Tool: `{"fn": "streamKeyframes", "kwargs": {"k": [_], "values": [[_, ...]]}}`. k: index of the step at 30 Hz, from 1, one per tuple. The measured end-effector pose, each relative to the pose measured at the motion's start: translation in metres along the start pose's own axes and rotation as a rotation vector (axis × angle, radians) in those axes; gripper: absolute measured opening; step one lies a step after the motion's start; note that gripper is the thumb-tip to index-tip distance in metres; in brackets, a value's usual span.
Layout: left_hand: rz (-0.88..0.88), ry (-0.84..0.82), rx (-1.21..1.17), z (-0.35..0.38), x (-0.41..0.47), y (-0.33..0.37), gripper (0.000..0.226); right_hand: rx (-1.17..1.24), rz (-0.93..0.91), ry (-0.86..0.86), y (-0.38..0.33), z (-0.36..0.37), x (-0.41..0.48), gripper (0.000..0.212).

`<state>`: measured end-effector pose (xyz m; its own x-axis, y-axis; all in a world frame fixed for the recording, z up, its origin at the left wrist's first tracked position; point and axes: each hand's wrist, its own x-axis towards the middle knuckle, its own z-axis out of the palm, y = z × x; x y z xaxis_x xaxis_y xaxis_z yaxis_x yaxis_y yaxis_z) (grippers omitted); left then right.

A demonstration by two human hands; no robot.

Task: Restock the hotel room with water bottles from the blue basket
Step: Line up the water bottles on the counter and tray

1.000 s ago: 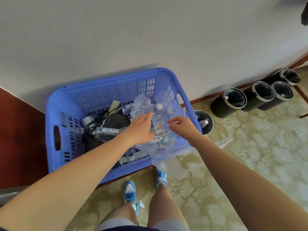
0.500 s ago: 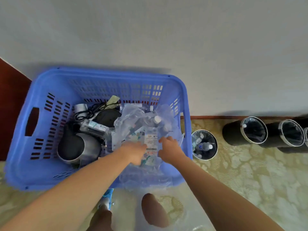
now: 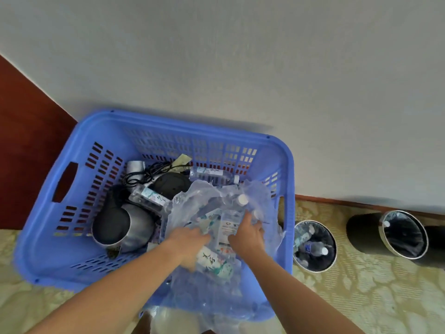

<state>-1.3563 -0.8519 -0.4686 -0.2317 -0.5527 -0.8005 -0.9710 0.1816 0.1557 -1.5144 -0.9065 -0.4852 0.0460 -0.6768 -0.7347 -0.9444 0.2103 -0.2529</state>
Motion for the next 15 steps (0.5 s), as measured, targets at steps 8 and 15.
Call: {"fn": "streamKeyframes", "kwargs": {"k": [8, 15], "values": [[0.103, 0.065, -0.225, -0.019, -0.029, -0.005, 0.078, 0.193, 0.078, 0.2, 0.001, 0.008, 0.015, 0.079], [0.061, 0.055, -0.772, -0.008, -0.041, -0.015, 0.074, 0.264, 0.035, 0.165, 0.014, -0.022, 0.041, 0.037]]}}
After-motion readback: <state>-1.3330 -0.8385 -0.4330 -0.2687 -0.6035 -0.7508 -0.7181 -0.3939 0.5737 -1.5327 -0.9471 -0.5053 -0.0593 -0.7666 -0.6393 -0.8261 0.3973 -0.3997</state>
